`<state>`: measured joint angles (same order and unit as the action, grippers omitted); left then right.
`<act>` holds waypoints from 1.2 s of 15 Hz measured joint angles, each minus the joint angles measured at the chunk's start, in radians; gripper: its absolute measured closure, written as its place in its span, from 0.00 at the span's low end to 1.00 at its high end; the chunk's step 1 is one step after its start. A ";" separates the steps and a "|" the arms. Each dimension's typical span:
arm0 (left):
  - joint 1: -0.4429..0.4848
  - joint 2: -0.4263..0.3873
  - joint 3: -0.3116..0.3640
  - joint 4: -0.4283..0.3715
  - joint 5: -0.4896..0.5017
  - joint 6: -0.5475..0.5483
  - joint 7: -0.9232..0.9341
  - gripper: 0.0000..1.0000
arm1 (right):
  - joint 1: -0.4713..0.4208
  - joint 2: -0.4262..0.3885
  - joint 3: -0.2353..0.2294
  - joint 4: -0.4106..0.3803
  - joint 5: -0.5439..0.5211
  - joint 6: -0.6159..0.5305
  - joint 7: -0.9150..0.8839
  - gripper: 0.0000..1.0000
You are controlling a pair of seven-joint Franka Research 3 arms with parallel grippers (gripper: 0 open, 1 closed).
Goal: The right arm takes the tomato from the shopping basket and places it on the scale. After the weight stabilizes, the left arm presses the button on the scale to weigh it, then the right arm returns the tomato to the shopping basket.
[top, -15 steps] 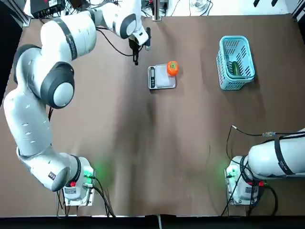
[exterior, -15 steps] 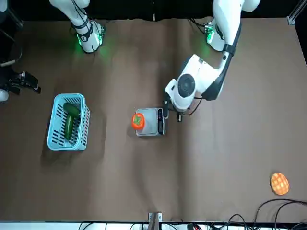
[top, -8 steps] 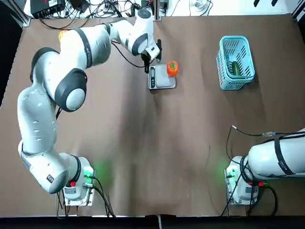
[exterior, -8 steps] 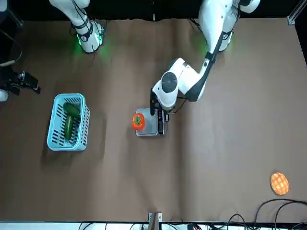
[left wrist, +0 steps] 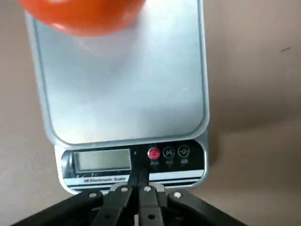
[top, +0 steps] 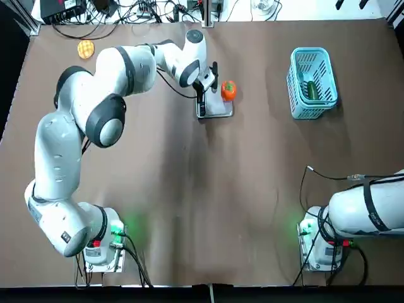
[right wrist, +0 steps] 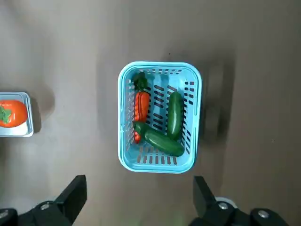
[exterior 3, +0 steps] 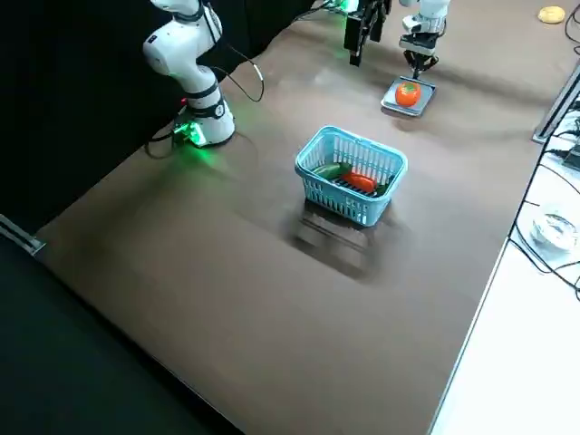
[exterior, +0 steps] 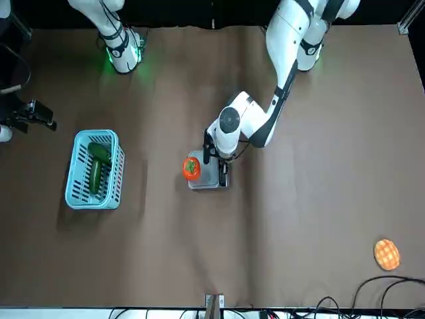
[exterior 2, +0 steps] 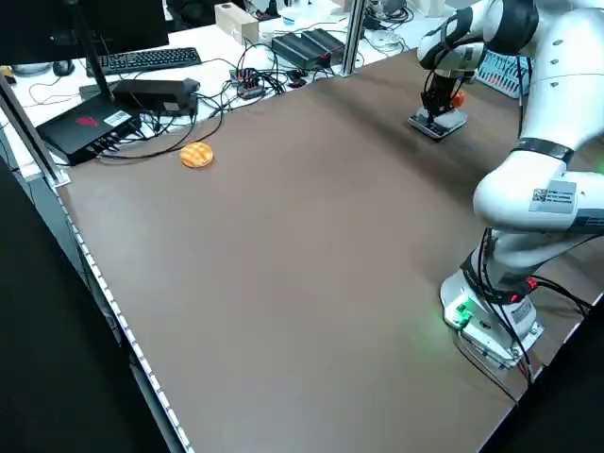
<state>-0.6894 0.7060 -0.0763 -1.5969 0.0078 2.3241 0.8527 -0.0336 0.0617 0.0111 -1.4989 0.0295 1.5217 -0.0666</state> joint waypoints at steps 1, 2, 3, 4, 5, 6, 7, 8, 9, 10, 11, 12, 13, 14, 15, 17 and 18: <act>-0.003 0.005 0.000 0.000 0.000 0.000 0.000 0.99 | 0.000 0.000 0.000 0.000 0.000 0.000 0.000 0.01; -0.007 0.012 0.000 0.000 0.000 0.002 0.000 0.99 | -0.002 0.000 -0.001 -0.001 0.000 0.000 0.000 0.00; -0.010 0.015 0.000 0.000 0.000 0.003 0.000 0.99 | -0.004 0.000 -0.001 -0.001 0.000 0.000 0.000 0.01; -0.011 0.017 0.000 0.000 0.000 0.003 0.000 0.99 | -0.006 0.000 -0.001 -0.001 0.000 0.000 0.000 0.01; -0.012 0.019 0.000 0.000 0.000 0.003 0.000 0.99 | -0.008 0.000 -0.001 -0.002 0.000 0.000 0.000 0.00; -0.012 0.021 0.000 0.001 0.000 0.003 0.000 0.99 | -0.008 0.000 -0.001 -0.002 0.000 0.000 0.000 0.01; -0.012 0.024 0.000 0.001 0.000 0.003 0.000 0.99 | -0.008 0.000 -0.001 -0.002 0.000 0.001 0.000 0.01; -0.012 0.026 0.000 0.001 0.000 0.003 0.000 0.99 | -0.008 0.000 -0.001 -0.002 0.000 0.001 0.000 0.00; -0.012 0.028 0.001 0.001 0.000 0.003 0.000 0.99 | -0.008 0.000 0.000 -0.002 0.000 0.001 0.000 0.00; -0.012 0.030 0.001 0.001 0.000 0.004 0.000 0.99 | -0.008 0.000 0.001 -0.002 0.000 0.002 0.000 0.01; -0.012 0.032 0.001 0.001 0.000 0.007 0.000 0.99 | -0.008 0.000 0.001 -0.002 0.000 0.002 0.000 0.00; -0.013 0.034 0.001 0.001 0.000 0.014 0.000 0.99 | -0.008 0.000 0.001 -0.002 0.000 0.002 0.000 0.01; -0.013 0.034 0.001 0.001 0.000 0.017 0.000 0.99 | -0.008 0.000 0.001 -0.002 0.000 0.002 0.000 0.01; -0.013 0.035 0.001 0.001 0.000 0.018 0.000 0.99 | -0.008 0.000 0.001 -0.002 0.000 0.002 0.000 0.01; -0.013 0.035 0.001 0.001 0.000 0.020 0.000 0.99 | -0.008 0.000 0.001 -0.002 0.000 0.002 0.000 0.01; -0.014 0.036 0.001 0.001 0.000 0.028 0.000 0.99 | -0.008 0.000 0.001 -0.002 0.000 0.006 0.000 0.00; -0.015 0.037 0.001 0.001 0.000 0.030 -0.001 0.99 | -0.008 0.000 0.001 -0.002 0.000 0.008 0.000 0.01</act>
<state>-0.7041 0.7425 -0.0756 -1.5960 0.0080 2.3540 0.8521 -0.0418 0.0621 0.0125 -1.5009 0.0295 1.5296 -0.0666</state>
